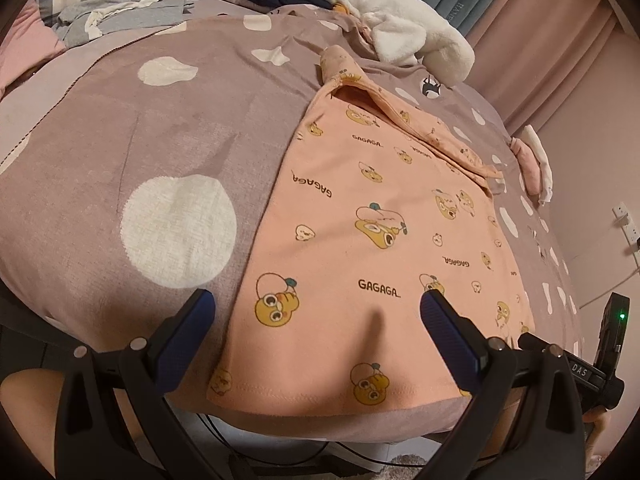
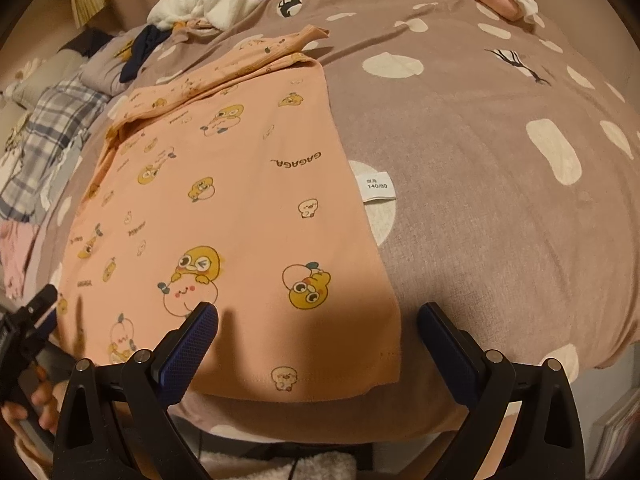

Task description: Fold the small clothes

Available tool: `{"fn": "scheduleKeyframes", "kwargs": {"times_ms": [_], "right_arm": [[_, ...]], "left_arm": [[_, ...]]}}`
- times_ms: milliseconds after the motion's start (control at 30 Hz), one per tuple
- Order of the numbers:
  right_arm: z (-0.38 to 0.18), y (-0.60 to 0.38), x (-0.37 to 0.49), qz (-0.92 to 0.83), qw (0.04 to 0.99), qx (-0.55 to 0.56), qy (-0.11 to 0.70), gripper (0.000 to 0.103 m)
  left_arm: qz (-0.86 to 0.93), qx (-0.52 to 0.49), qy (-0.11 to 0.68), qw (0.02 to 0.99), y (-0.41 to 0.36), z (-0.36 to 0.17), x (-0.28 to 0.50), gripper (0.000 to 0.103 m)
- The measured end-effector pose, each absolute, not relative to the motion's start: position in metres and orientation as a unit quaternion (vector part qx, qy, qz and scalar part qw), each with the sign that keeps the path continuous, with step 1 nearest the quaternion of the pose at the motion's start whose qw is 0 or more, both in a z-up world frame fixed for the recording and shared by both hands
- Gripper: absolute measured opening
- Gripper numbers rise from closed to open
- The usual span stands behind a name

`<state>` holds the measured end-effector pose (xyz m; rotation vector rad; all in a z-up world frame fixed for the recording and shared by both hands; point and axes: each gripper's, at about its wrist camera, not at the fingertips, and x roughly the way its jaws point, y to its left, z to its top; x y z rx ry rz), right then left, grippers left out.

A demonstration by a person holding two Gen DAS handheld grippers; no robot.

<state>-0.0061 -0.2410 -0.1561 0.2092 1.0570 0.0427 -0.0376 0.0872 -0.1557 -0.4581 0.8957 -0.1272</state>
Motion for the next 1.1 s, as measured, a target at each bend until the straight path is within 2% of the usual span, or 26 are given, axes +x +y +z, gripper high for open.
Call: {"fn": "scheduleKeyframes", "kwargs": {"times_ms": [267, 600, 1100], "right_arm": [[-0.154, -0.244, -0.01, 0.033, 0.853, 0.113, 0.508, 0.1], [-0.149, -0.238, -0.02, 0.04, 0.848, 0.128, 0.513, 0.1], [-0.145, -0.244, -0.024, 0.036, 0.852, 0.14, 0.503, 0.1]], "left_arm": [[-0.1, -0.228, 0.455, 0.855, 0.087, -0.16, -0.039, 0.102], [-0.175, -0.351, 0.462, 0.795, 0.115, -0.169, -0.051, 0.102], [-0.18, -0.369, 0.458, 0.788, 0.108, -0.166, -0.045, 0.1]]}}
